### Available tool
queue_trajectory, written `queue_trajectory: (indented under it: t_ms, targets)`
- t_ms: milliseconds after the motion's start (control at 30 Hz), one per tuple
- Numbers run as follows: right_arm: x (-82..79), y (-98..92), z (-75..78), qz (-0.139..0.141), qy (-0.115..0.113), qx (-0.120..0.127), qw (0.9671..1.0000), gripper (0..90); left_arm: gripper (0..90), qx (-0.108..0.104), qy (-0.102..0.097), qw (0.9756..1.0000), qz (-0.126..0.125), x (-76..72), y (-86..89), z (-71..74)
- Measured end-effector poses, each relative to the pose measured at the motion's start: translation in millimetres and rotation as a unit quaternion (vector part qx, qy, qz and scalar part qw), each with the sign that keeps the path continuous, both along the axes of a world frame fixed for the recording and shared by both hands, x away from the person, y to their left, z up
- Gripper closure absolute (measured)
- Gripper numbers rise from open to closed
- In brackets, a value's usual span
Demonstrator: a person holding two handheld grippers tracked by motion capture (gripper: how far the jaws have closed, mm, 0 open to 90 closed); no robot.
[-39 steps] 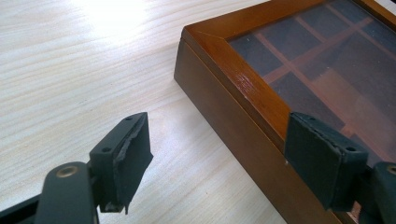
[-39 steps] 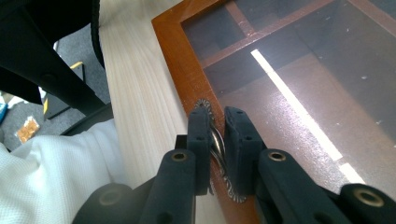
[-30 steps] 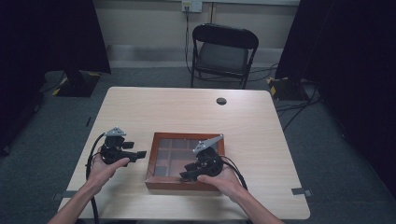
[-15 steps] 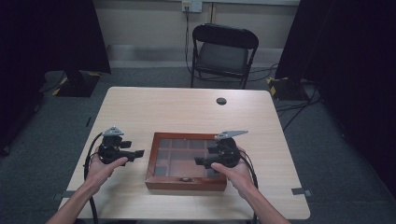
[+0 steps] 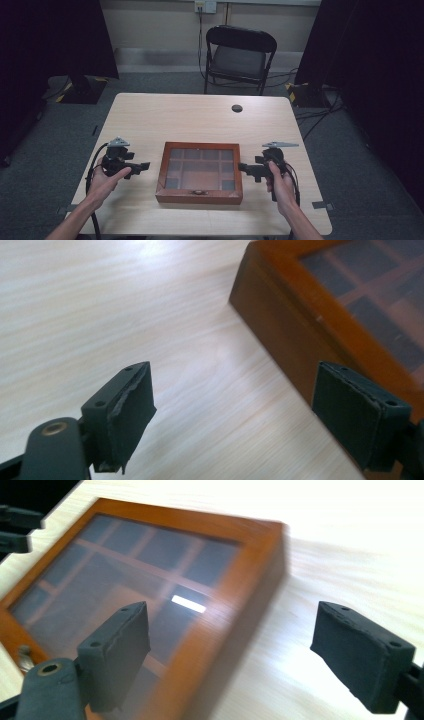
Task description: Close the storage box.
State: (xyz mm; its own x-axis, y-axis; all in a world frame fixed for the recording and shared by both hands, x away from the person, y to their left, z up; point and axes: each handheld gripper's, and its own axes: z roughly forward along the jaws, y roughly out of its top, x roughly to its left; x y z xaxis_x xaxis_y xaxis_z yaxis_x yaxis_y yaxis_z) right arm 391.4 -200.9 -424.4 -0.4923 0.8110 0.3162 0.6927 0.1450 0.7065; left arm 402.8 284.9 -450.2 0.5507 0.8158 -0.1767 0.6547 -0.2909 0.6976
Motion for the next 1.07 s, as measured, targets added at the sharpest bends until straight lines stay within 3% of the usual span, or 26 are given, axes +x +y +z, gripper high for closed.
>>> queue_trajectory:
  t_ms: [133,200,267,333,367,400,433,500,533,567,600,633,667,767,800,900,933,1067]
  targets:
    - [-0.6,-17.2,-7.7,-0.026,0.008,-0.020,0.9994,14.7,16.7,0.012,0.005,0.9999,0.007,0.3,6.6,-1.9]
    - [-0.2,-35.3,-16.6,-0.050,0.014,-0.045,0.9976,14.6,16.6,0.019,0.009,0.9996,0.018,0.8,12.2,-4.8]
    - [0.2,-39.1,-19.3,-0.057,0.018,-0.049,0.9970,14.7,16.6,0.033,0.017,0.9990,0.027,2.6,18.4,-8.4]
    - [5.3,-52.4,-31.9,-0.078,0.035,-0.068,0.9940,14.7,16.6,0.045,0.027,0.9978,0.041,6.2,25.2,-14.8]
    - [5.3,-52.4,-31.9,-0.078,0.035,-0.068,0.9940,14.7,16.6,0.045,0.027,0.9978,0.041,6.2,25.2,-14.8]
    - [9.7,-56.8,-38.8,-0.091,0.045,-0.089,0.9909,14.8,16.6,0.050,0.038,0.9972,0.041,8.2,27.7,-18.5]
    - [9.7,-56.8,-38.8,-0.091,0.045,-0.089,0.9909,14.8,16.6,0.050,0.038,0.9972,0.041,8.2,27.7,-18.5]
    - [12.8,-58.2,-45.6,-0.099,0.051,-0.108,0.9880,14.8,16.6,0.071,0.047,0.9950,0.053,9.3,26.1,-24.0]
    - [14.8,-57.7,-52.6,-0.100,0.060,-0.126,0.9852,14.9,16.6,0.100,0.036,0.9926,0.060,9.0,22.8,-28.7]
    - [14.8,-57.7,-52.6,-0.100,0.060,-0.126,0.9852,14.9,16.6,0.100,0.036,0.9926,0.060,9.0,22.8,-28.7]
    - [14.4,-55.3,-56.1,-0.108,0.052,-0.143,0.9824,14.7,16.5,0.104,0.031,0.9925,0.057,9.7,21.4,-34.4]
    - [14.4,-55.3,-56.1,-0.108,0.052,-0.143,0.9824,14.7,15.1,0.104,0.031,0.9925,0.057,9.7,21.4,-34.4]
    - [14.1,-54.0,-56.8,-0.113,0.048,-0.150,0.9811,14.5,15.1,0.106,0.007,0.9916,0.074,9.2,19.2,-39.0]
    - [11.8,-49.8,-62.6,-0.118,0.010,-0.174,0.9775,13.7,9.8,0.095,-0.008,0.9925,0.077,8.5,18.8,-43.3]
    - [10.0,-47.7,-66.0,-0.121,-0.007,-0.180,0.9762,10.8,7.7,0.087,-0.024,0.9926,0.082,7.4,18.8,-47.1]
    - [8.6,-44.2,-72.3,-0.126,-0.024,-0.169,0.9773,1.9,0.5,0.072,-0.047,0.9929,0.082,5.5,21.1,-53.2]
    - [8.1,-42.9,-76.1,-0.126,-0.038,-0.165,0.9775,0.0,0.2,0.074,-0.046,0.9922,0.089,4.6,20.2,-53.1]
    - [7.8,-42.5,-77.0,-0.127,-0.043,-0.162,0.9777,0.0,0.1,0.074,-0.046,0.9920,0.092,4.2,19.9,-53.1]
